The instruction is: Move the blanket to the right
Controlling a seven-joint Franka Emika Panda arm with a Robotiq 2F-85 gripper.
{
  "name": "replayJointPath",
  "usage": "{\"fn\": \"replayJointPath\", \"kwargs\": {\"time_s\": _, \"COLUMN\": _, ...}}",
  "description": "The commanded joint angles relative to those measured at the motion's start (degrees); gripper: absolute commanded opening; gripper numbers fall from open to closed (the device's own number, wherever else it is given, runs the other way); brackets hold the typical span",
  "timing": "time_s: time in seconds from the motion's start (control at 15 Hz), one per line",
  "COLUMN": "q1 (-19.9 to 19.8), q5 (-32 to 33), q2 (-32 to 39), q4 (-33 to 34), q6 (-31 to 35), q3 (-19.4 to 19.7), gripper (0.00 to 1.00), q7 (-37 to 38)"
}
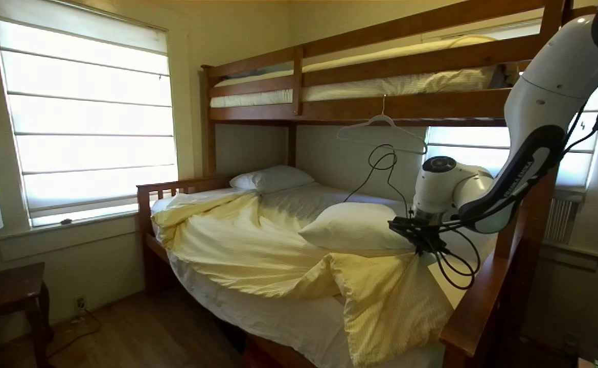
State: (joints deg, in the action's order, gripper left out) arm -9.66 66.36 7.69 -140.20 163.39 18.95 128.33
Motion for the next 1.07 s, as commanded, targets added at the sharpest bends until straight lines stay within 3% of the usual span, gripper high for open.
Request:
{"fn": "replayJointPath", "kwargs": {"time_s": 0.0, "q1": -4.01, "q5": 0.12, "q2": -7.35, "q4": -5.64, "q6": -0.61, "q3": 4.69, "gripper": 0.02, "q7": 0.73}}
{"fn": "replayJointPath", "kwargs": {"time_s": 0.2, "q1": -5.58, "q5": -0.49, "q2": -9.20, "q4": -7.61, "q6": 1.23, "q3": 7.15, "gripper": 0.02, "q7": 1.05}}
{"fn": "replayJointPath", "kwargs": {"time_s": 0.27, "q1": -2.42, "q5": -0.25, "q2": -3.01, "q4": -3.24, "q6": 4.30, "q3": 4.11, "gripper": 0.07, "q7": 1.99}}
{"fn": "replayJointPath", "kwargs": {"time_s": 0.53, "q1": -5.30, "q5": -0.22, "q2": -6.09, "q4": -5.36, "q6": 2.49, "q3": 7.33, "gripper": 0.07, "q7": 1.41}}
{"fn": "replayJointPath", "kwargs": {"time_s": 0.67, "q1": -6.01, "q5": -0.46, "q2": -6.54, "q4": -5.18, "q6": 2.34, "q3": 7.76, "gripper": 0.02, "q7": 2.17}}
{"fn": "replayJointPath", "kwargs": {"time_s": 1.0, "q1": -10.59, "q5": -5.23, "q2": -7.41, "q4": -3.78, "q6": 1.06, "q3": 13.24, "gripper": 0.02, "q7": 3.30}}
